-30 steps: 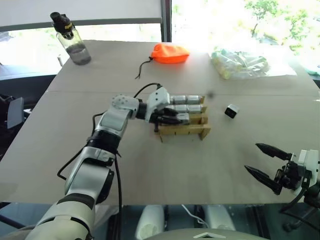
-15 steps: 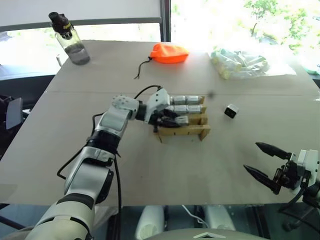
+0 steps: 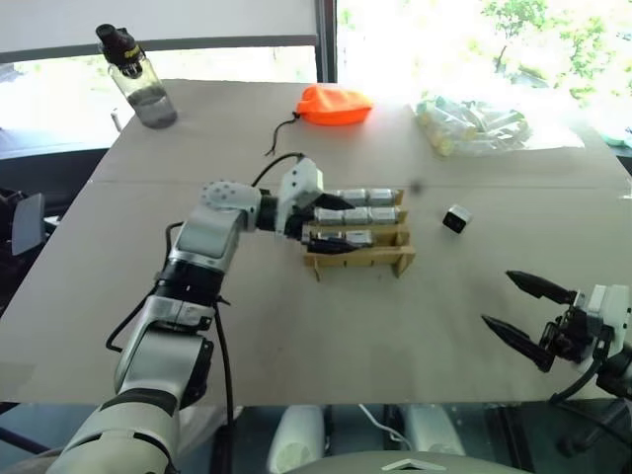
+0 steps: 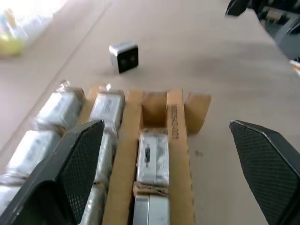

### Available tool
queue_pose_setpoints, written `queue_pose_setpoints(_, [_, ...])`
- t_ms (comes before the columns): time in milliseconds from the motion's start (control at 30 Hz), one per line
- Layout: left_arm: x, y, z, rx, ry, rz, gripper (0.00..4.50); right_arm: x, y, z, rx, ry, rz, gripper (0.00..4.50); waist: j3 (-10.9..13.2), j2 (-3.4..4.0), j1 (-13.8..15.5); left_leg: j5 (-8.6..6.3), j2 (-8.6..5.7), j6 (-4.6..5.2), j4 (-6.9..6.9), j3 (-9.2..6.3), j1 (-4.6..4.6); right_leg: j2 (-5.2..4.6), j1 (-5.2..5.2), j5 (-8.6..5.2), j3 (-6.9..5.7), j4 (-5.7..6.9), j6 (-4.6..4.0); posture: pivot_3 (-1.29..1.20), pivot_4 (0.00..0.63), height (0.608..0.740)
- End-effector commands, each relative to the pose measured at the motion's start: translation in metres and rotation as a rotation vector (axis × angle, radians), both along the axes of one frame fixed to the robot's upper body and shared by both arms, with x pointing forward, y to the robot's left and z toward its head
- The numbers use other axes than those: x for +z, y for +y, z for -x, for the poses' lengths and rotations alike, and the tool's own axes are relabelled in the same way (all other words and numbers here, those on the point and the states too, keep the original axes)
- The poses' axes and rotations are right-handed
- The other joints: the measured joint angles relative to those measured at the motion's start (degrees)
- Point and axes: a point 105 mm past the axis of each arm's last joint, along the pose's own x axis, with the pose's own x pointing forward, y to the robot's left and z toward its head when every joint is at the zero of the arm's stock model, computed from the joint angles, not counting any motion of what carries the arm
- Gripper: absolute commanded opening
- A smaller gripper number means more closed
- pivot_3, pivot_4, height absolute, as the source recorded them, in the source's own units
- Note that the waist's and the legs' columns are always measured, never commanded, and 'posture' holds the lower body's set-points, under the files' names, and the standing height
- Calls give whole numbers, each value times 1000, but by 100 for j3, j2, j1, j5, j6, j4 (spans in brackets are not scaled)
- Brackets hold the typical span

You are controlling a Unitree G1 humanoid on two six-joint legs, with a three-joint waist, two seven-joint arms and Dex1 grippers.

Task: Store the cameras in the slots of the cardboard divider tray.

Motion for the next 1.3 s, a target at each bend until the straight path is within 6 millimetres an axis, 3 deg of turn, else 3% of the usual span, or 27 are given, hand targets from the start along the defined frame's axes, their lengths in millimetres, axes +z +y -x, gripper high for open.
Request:
queue_pose_setpoints(33, [14, 16, 14, 22, -39, 25, 4448, -2, -7, -24, -57, 33, 61, 4500, 0, 0, -47, 0, 0, 0, 0, 1, 1, 0, 0, 0, 1, 0, 0, 0, 150, 740])
queue_pose_setpoints(200, [30, 37, 36, 82, -34, 87, 4448, 4, -18, -69, -106, 40, 87, 4500, 6, 3, -67, 1, 3, -1, 0, 2, 2, -2, -1, 0, 10, 3, -1, 0, 150, 740])
queue_pose_setpoints(367, [38, 45, 34, 216, -87, 105, 4448, 2, -28, -114, -153, 78, 116, 4500, 6, 5, 6, 1, -2, -2, 0, -5, -2, -3, 1, 1, 7, 0, -1, 0, 150, 740])
queue_pose_setpoints(500, [40, 48, 43, 264, -91, 103, 4448, 3, -29, -136, -147, 106, 146, 4500, 7, 6, -13, 1, -3, -1, 0, 0, -12, -8, -5, 1, 10, -6, 0, 0, 150, 740])
queue_pose_setpoints(700, [42, 54, 57, 333, -95, 84, 4448, 6, -26, -157, -120, 161, 140, 4500, 10, 10, -28, 2, -2, -4, -14, 1, -14, -11, -16, 1, 9, -4, -1, 0, 150, 740])
queue_pose_setpoints(967, [41, 68, 65, 410, -101, 51, 4448, -1, -8, -162, -35, 187, 181, 4500, 10, 11, -24, 2, -2, -4, -14, 3, -13, -14, -15, 2, 10, -3, -1, 0, 150, 740])
queue_pose_setpoints(1133, [39, 68, 68, 398, -94, 42, 4448, 4, -9, -169, -66, 162, 187, 4500, 12, 14, -24, 3, -2, -6, -14, 2, -14, -14, -15, 2, 7, -2, -1, 0, 150, 740])
queue_pose_setpoints(1167, [39, 68, 68, 396, -93, 40, 4500, 6, -9, -170, -69, 155, 184, 3986, 12, 14, -26, 3, -2, -6, -14, 3, -13, -14, -15, 1, 7, -3, -1, 0, 150, 740])
queue_pose_setpoints(1233, [38, 68, 69, 390, -87, 36, 4500, 8, -10, -171, -71, 146, 181, 3495, 12, 14, -28, 3, -2, -6, -14, 2, -14, -14, -15, 2, 6, -3, -1, 0, 150, 740])
queue_pose_setpoints(1267, [38, 68, 70, 385, -83, 34, 4500, 8, -11, -171, -72, 144, 181, 2749, 12, 14, -27, 3, -2, -7, -14, 1, -14, -14, -15, 1, 6, -3, -1, 0, 150, 740])
queue_pose_setpoints(1300, [37, 68, 71, 376, -77, 30, 4500, 8, -11, -170, -72, 142, 182, 2431, 12, 14, -28, 3, -2, -7, -14, 1, -14, -14, -15, 1, 5, -3, -1, 0, 150, 740])
